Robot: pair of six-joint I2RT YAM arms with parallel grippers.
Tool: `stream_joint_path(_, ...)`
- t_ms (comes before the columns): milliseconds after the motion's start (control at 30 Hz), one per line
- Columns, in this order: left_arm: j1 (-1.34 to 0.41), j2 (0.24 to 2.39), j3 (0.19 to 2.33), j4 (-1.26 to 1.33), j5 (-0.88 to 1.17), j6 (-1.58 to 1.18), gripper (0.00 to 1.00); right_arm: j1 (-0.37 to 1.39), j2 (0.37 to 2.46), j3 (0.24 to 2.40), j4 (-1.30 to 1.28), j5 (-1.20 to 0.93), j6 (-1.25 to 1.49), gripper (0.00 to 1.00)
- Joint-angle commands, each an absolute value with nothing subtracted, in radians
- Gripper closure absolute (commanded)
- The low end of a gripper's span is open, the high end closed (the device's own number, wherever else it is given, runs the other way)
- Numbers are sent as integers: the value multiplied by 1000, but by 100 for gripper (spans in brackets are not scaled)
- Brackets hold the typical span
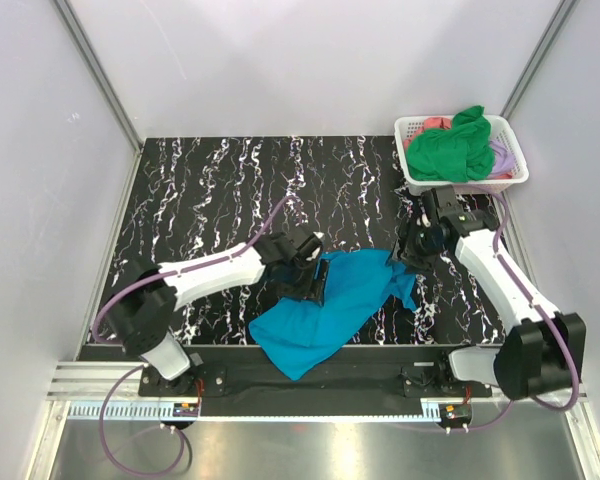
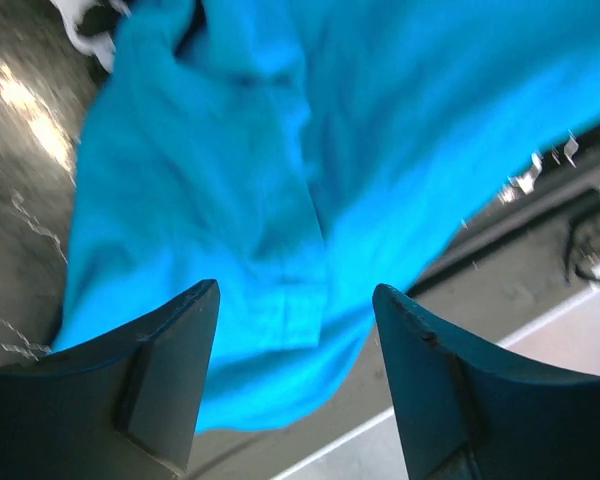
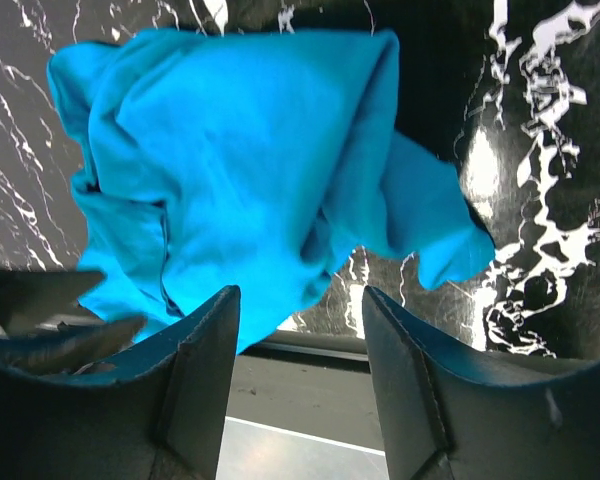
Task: Fold and stack the t-shirts
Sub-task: Move the tshirt to the center of the board, then flatten the tshirt out
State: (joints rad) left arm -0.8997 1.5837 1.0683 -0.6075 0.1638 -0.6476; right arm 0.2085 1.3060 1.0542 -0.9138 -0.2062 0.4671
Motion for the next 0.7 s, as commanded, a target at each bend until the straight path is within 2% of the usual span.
stream_joint_path(0,-922,1626,1144,-607,77,-620,34,209,1244,1014,-910,-207,466,41)
stream_joint_path(67,-930,1644,1158,-615,46,-615,42,207,1218,1002,-916,-207,468,41)
stream_joint_path(133,-931,1658,1163,-615,35,-617,45,207,1198,999,-925,-204,466,41)
stream_joint_path(433,-951,1706,1189,-618,58,-612,44,207,1175,1028,-956,-190,443,40)
stream_joint_path(567,-959,1740,1197,-669,37,-621,69,207,1172,1032,-959,-193,440,40)
stream_joint_path(600,-959,1732,1192,-670,29,-624,81,207,1167,1032,-960,-193,440,40)
stream_joint_path(667,-959,1709,1172,-667,20,-629,90,207,1164,1034,-962,-192,442,41)
